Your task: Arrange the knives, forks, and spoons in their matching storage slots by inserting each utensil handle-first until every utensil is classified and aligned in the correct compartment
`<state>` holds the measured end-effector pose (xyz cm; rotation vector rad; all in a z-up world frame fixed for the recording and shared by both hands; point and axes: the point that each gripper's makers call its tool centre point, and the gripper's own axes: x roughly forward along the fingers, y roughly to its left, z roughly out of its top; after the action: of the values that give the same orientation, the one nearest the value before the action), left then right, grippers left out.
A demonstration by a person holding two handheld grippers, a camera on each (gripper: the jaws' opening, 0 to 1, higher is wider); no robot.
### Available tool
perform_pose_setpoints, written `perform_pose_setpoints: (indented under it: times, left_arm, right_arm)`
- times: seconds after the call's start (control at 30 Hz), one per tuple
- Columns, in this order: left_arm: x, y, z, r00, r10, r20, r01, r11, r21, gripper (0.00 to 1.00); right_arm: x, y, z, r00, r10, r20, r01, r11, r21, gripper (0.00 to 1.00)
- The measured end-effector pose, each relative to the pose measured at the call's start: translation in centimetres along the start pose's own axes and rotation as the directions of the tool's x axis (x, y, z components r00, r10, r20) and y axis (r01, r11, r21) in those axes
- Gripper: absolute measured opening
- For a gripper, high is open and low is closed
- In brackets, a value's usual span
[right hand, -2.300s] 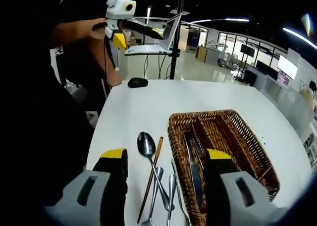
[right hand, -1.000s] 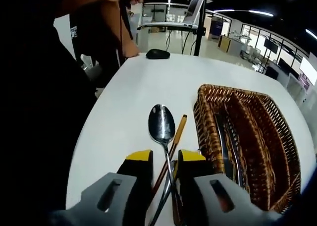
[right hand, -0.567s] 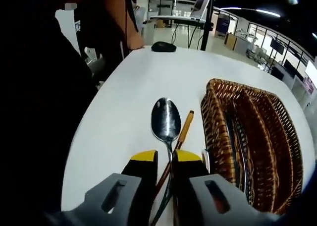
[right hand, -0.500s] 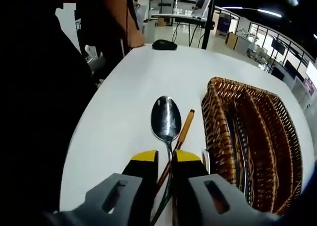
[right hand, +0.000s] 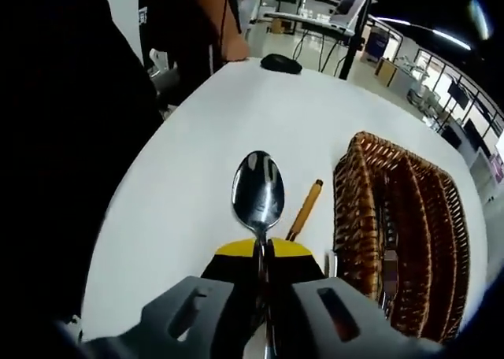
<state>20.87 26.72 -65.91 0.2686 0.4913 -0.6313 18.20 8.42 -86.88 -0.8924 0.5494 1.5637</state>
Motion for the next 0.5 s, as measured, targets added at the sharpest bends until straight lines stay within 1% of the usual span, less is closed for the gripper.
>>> perform_pose_setpoints:
  times: [0.1,0.13,0.17,0.2,0.33,0.4,0.43,0.5]
  left_arm:
    - [-0.05,-0.04,0.18,1.000,0.002,0.003,-0.002,1.000,0.000,1.00]
    - [-0.08,-0.07,0.24,1.000,0.003,0.005,-0.003,1.000,0.000,1.00]
    - [-0.08,-0.11,0.27,1.000,0.003,0.006,-0.003,1.000,-0.001,1.00]
    - [-0.10,-0.21,0.31,1.000,0.003,0.006,-0.003,1.000,-0.001,1.00]
    - [-0.17,-0.43,0.32,1.000,0.004,0.005,-0.004,1.000,-0.003,1.00]
    - [-0.23,-0.37,0.25,1.000,0.008,0.004,-0.008,1.000,-0.004,1.00]
    - [-0.26,-0.36,0.25,1.000,0.009,0.004,-0.009,1.000,-0.004,1.00]
    - [-0.31,-0.38,0.32,1.000,0.010,0.006,-0.010,1.000,-0.004,1.00]
  right_arm:
    - [0.17,-0.26,0.00,1.000,0.015,0.014,-0.015,1.000,0.016,0.02]
    - [0.27,-0.20,0.05,0.999,0.027,0.025,-0.029,0.998,0.053,0.02]
    - [0.29,-0.21,0.01,0.999,0.034,0.025,-0.035,0.998,0.060,0.02]
    - [0.36,-0.22,0.00,0.999,0.034,0.024,-0.035,0.999,0.042,0.01]
    - [0.36,-0.14,0.07,1.000,0.030,0.005,-0.030,0.999,0.023,0.00]
    - [0.31,0.16,0.12,0.999,0.046,0.000,-0.046,0.999,0.007,0.00]
    - [0.18,0.17,0.21,0.999,0.039,-0.004,-0.039,0.999,0.002,0.00]
    - [-0.19,-0.10,0.49,1.000,0.029,-0.003,-0.029,0.999,0.016,0.00]
